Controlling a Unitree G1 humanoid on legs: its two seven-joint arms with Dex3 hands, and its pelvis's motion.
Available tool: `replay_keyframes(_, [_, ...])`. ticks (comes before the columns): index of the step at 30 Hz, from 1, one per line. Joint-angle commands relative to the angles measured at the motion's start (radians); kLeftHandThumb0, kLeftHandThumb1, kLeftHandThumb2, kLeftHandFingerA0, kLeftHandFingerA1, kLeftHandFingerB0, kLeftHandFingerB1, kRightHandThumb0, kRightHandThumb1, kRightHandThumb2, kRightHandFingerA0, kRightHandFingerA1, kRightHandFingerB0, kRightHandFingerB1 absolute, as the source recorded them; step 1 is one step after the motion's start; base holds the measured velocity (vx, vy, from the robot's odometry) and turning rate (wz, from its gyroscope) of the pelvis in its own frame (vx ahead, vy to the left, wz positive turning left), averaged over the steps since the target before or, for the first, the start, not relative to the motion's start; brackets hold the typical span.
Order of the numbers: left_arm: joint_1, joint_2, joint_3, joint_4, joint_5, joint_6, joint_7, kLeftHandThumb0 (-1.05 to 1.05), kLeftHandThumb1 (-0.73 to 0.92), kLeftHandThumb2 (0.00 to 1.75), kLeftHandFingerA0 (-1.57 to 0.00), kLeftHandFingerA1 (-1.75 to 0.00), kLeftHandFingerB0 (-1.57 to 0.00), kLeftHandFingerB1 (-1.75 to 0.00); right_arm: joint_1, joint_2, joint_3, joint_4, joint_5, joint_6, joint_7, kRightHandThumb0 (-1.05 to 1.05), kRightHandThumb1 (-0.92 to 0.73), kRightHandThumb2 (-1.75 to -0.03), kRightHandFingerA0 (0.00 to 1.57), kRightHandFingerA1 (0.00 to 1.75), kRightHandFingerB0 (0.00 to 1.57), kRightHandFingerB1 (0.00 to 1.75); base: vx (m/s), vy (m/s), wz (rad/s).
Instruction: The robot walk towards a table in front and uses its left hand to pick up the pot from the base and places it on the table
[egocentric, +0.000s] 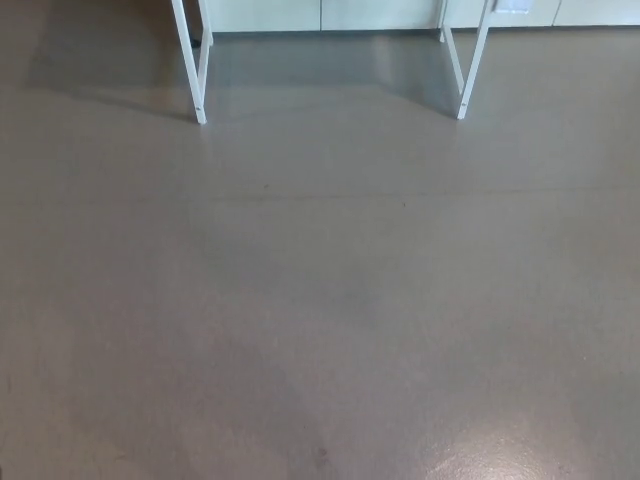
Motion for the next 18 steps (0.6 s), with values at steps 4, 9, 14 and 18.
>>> replay_keyframes(4, [-0.002,0.013,0.037,0.003,-0.053,-0.057,-0.062,-0.03,0.39,0.85,-0.31,-0.57,-0.2,-0.5,-0.01,-0.021,-0.024,0.043,0.023,-0.121,-0.006,-0.39,-0.55,-0.57,0.48,0.39,0.31,0.35,0.0,0.0,0.0])
replay_keyframes(9, [-0.003,0.013,0.038,0.006,-0.053,-0.059,-0.065,-0.03,0.39,0.85,-0.31,-0.57,-0.2,-0.5,-0.014,-0.022,-0.025,0.056,0.022,-0.133,-0.006,-0.39,-0.55,-0.57,0.48,0.39,0.31,0.35,0.0,0.0,0.0])
replay_keyframes(14, [-0.002,0.009,0.04,0.002,-0.054,-0.055,-0.059,-0.02,0.4,0.86,-0.31,-0.56,-0.19,-0.5,-0.011,-0.021,-0.027,0.07,0.025,-0.147,-0.007,-0.4,-0.55,-0.57,0.48,0.39,0.31,0.35,0.0,0.0,0.0])
replay_keyframes(18, [0.007,0.007,0.038,-0.004,-0.05,-0.05,-0.055,-0.01,0.39,0.86,-0.32,-0.57,-0.2,-0.5,-0.003,-0.021,-0.027,0.081,0.024,-0.157,-0.007,-0.39,-0.55,-0.58,0.48,0.39,0.29,0.35,0.0,0.0,0.0])
